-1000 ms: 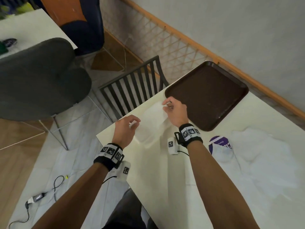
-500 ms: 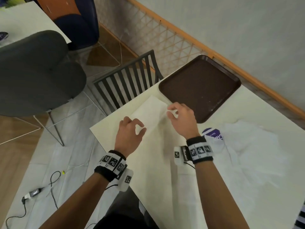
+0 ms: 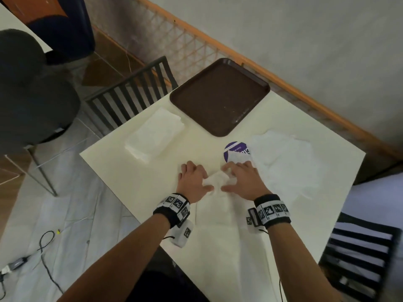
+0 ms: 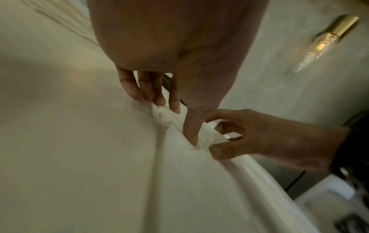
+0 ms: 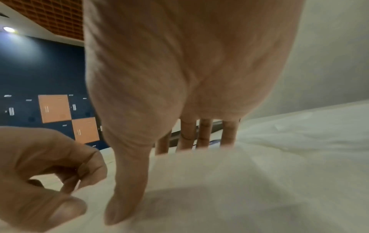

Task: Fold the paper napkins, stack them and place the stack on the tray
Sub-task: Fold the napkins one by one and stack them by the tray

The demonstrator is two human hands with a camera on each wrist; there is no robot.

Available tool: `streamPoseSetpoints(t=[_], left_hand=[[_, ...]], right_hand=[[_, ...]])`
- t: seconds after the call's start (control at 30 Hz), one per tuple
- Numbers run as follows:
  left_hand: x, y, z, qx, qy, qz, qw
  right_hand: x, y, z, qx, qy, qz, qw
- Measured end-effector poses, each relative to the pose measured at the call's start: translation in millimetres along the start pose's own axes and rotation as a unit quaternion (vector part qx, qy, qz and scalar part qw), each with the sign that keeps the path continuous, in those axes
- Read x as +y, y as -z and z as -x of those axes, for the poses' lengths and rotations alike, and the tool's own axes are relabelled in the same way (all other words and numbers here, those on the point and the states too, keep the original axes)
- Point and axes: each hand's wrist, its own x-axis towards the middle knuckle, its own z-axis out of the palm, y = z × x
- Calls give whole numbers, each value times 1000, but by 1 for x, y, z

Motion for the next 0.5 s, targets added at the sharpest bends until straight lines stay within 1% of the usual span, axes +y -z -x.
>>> streamPoseSetpoints(t=[0.07,0.1,0.13,0.2,0.23,0.3,0.37,0.43,0.5], left_hand=[[2,3,-3,-3,-21,55,998],[2,6,-3,1,-29,95,995],[2,10,-1,7,-33,135,990],[0,19,5,34,-42,183,982],[-1,24,8,52,-45,196,978],[-4,31,12,89,-54,206,973],[-7,37,14,111,-78,200,970],[-13,41,16,109,-109,196,968],[-19,40,19,90,-139,152,974]], right_hand=[[1,1,4,10,4,-4,1000],[2,1,7,22,9,-27,999],[4,2,11,40,16,-66,997],[10,5,20,78,26,-148,986],[15,7,24,95,31,-163,982],[24,11,32,130,45,-142,980],[30,16,39,171,64,-133,974],[33,16,49,201,76,-146,966],[33,10,57,210,78,-131,966]])
